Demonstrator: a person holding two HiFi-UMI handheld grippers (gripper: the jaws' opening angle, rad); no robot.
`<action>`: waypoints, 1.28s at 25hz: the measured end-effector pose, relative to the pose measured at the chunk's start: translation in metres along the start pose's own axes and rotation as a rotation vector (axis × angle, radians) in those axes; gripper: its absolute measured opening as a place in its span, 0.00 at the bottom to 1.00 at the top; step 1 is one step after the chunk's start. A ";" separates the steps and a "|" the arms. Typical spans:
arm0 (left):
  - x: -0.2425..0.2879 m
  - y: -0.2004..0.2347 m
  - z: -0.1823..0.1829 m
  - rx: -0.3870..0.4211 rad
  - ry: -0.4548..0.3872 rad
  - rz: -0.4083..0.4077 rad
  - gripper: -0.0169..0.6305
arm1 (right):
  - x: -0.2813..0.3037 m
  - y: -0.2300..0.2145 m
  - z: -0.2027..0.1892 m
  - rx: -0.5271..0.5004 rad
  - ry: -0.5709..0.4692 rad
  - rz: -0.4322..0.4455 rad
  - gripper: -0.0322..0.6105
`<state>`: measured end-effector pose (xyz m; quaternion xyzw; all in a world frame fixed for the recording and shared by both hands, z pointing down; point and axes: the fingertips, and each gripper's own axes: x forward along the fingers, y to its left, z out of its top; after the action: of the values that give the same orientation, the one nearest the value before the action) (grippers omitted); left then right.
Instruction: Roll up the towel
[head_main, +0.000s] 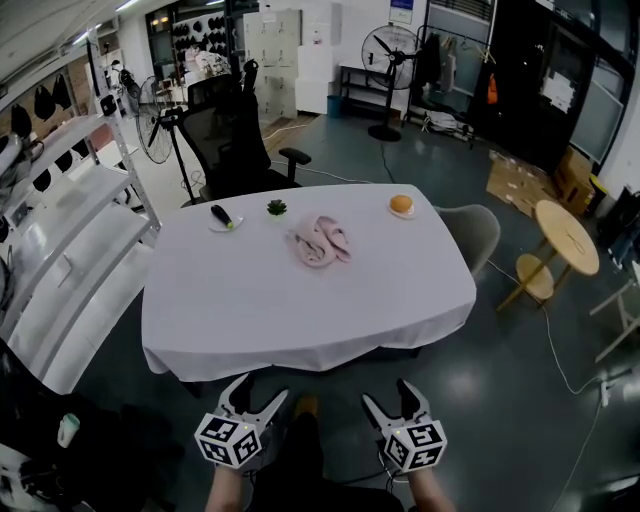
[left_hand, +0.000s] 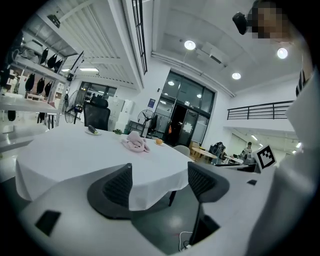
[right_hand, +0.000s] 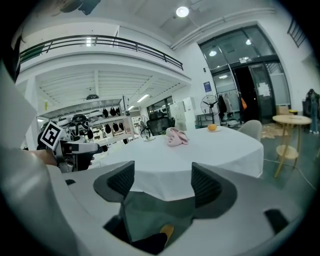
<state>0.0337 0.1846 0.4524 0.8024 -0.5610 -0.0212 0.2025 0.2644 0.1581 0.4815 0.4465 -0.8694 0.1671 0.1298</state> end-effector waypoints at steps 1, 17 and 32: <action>0.006 0.004 0.004 -0.001 -0.006 -0.002 0.58 | 0.006 -0.003 0.003 -0.002 0.000 -0.003 0.60; 0.114 0.072 0.093 0.023 -0.038 -0.027 0.59 | 0.117 -0.048 0.100 -0.009 -0.035 -0.046 0.59; 0.193 0.134 0.136 0.039 -0.047 -0.056 0.58 | 0.207 -0.068 0.135 -0.026 -0.019 -0.052 0.59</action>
<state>-0.0496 -0.0703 0.4120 0.8209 -0.5431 -0.0347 0.1731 0.1925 -0.0857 0.4486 0.4686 -0.8610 0.1479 0.1316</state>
